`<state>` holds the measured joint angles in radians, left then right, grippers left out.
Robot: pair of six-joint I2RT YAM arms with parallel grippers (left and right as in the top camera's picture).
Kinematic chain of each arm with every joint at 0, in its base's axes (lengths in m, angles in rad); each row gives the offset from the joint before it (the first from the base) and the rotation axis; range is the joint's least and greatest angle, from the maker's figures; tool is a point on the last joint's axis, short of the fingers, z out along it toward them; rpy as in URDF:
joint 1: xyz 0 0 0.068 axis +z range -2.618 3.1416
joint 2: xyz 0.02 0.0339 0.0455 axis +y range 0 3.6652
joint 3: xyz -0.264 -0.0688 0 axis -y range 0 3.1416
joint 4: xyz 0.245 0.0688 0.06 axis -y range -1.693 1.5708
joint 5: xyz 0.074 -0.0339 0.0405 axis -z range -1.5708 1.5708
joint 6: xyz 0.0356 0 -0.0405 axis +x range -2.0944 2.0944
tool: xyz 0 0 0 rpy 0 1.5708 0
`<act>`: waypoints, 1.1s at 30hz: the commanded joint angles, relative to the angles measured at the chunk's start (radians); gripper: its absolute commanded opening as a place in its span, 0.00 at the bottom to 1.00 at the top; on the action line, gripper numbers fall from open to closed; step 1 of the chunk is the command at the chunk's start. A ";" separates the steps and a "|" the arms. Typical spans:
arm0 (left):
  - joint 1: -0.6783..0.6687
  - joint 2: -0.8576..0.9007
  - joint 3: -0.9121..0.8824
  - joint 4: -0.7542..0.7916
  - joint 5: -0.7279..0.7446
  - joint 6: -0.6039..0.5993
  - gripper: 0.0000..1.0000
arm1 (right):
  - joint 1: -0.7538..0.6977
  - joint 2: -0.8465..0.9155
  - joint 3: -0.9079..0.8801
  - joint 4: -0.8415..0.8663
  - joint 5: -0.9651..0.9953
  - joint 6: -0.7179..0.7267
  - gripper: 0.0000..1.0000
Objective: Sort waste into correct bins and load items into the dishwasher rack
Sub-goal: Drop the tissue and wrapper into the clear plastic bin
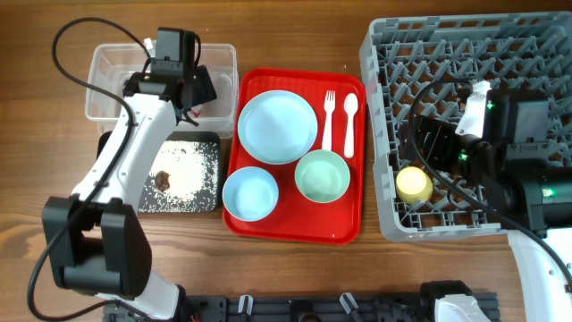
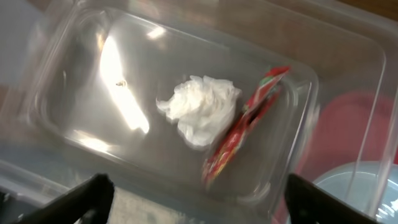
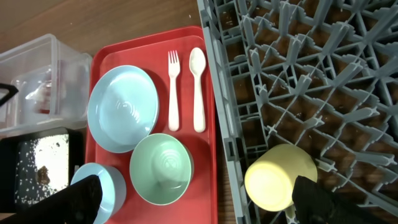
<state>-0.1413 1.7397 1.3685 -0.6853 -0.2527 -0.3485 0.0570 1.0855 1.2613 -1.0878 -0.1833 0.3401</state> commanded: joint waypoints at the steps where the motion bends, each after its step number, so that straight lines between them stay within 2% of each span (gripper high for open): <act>1: -0.023 -0.147 0.059 -0.105 0.080 0.005 0.97 | -0.002 0.006 0.006 -0.001 -0.010 0.001 1.00; 5: -0.078 -0.313 0.059 -0.204 0.171 0.004 1.00 | -0.002 0.006 0.006 -0.001 -0.010 0.001 1.00; 9: -0.173 -0.482 0.059 -0.254 0.174 0.004 1.00 | -0.002 0.006 0.006 -0.001 -0.010 0.001 1.00; 16: -0.212 -0.550 0.059 -0.298 0.172 0.005 1.00 | -0.002 0.006 0.006 -0.001 -0.010 0.001 1.00; 19: -0.209 -0.552 0.056 -0.310 0.096 0.008 1.00 | -0.002 0.006 0.006 -0.001 -0.010 0.001 1.00; 23: -0.206 -0.716 -0.074 -0.149 0.060 0.005 1.00 | -0.002 0.006 0.006 -0.001 -0.010 0.001 1.00; 28: -0.091 -1.012 -0.397 0.061 0.072 0.004 1.00 | -0.002 0.006 0.006 -0.001 -0.010 0.001 1.00; 33: 0.011 -1.279 -0.640 0.195 0.106 0.005 1.00 | -0.002 0.006 0.006 -0.001 -0.010 0.001 1.00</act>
<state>-0.1848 0.5953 0.8505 -0.5400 -0.1658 -0.3492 0.0570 1.0885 1.2613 -1.0916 -0.1833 0.3401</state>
